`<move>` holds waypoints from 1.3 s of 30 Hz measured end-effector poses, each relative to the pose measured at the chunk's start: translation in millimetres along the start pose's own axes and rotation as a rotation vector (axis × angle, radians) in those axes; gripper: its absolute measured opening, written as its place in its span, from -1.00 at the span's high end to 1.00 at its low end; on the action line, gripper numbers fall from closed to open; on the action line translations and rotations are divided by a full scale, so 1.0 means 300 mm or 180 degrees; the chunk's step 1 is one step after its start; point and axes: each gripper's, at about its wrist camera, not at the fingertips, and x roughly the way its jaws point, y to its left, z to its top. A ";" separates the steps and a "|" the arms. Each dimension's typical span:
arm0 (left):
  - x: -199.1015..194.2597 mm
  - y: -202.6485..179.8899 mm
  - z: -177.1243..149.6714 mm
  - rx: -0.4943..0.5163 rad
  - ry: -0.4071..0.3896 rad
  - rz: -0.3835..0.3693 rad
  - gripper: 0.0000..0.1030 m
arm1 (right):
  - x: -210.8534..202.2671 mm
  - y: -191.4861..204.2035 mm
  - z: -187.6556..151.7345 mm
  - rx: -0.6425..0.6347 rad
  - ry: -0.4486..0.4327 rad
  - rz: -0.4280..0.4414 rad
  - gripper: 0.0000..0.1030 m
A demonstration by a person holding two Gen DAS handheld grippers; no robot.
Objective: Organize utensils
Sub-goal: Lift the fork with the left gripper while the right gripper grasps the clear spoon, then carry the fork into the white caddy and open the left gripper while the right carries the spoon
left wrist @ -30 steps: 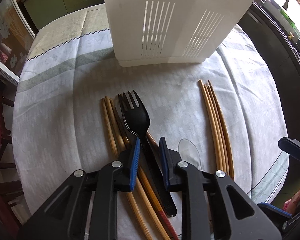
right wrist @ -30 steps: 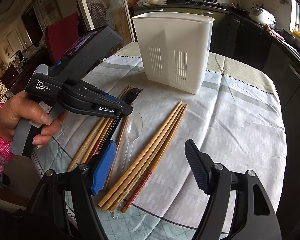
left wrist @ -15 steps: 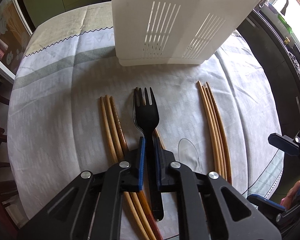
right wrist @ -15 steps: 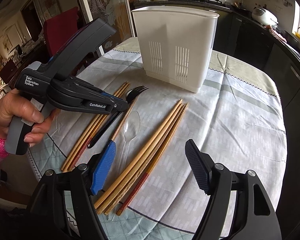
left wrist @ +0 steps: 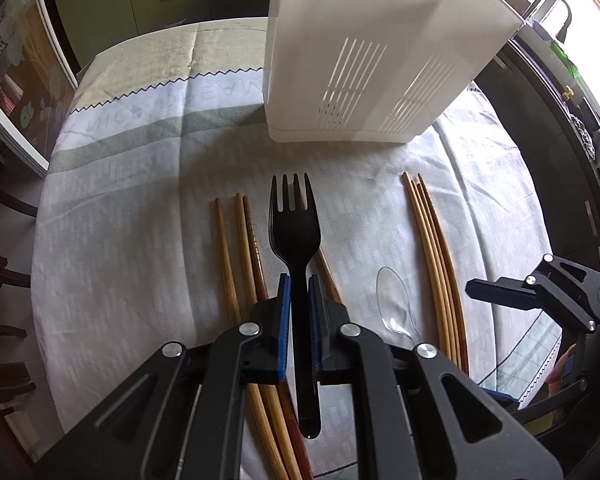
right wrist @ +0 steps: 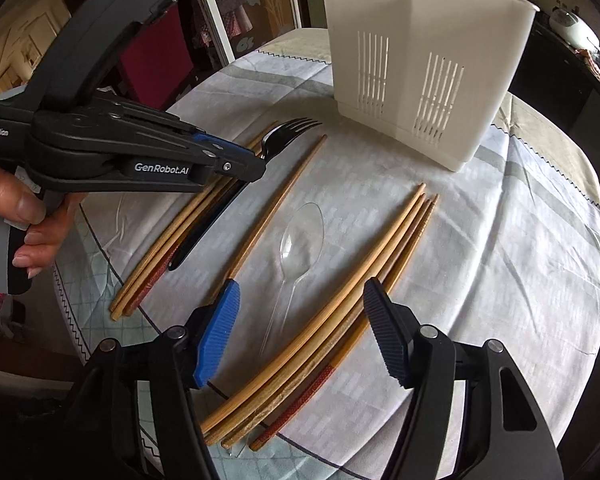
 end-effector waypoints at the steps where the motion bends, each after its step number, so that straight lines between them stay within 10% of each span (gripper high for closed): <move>1: -0.012 0.004 -0.006 0.0008 -0.0016 -0.0015 0.84 | 0.014 -0.002 0.010 0.0018 0.0057 0.0035 -0.06; 22: -0.232 -0.035 -0.131 0.0207 -0.0387 -0.0161 0.84 | 0.136 0.058 0.053 0.0011 0.0371 -0.0175 0.81; 39: -0.456 -0.104 -0.102 0.0288 -0.1037 -0.0255 0.83 | -0.238 -0.006 0.063 0.0501 -0.1539 0.0310 0.82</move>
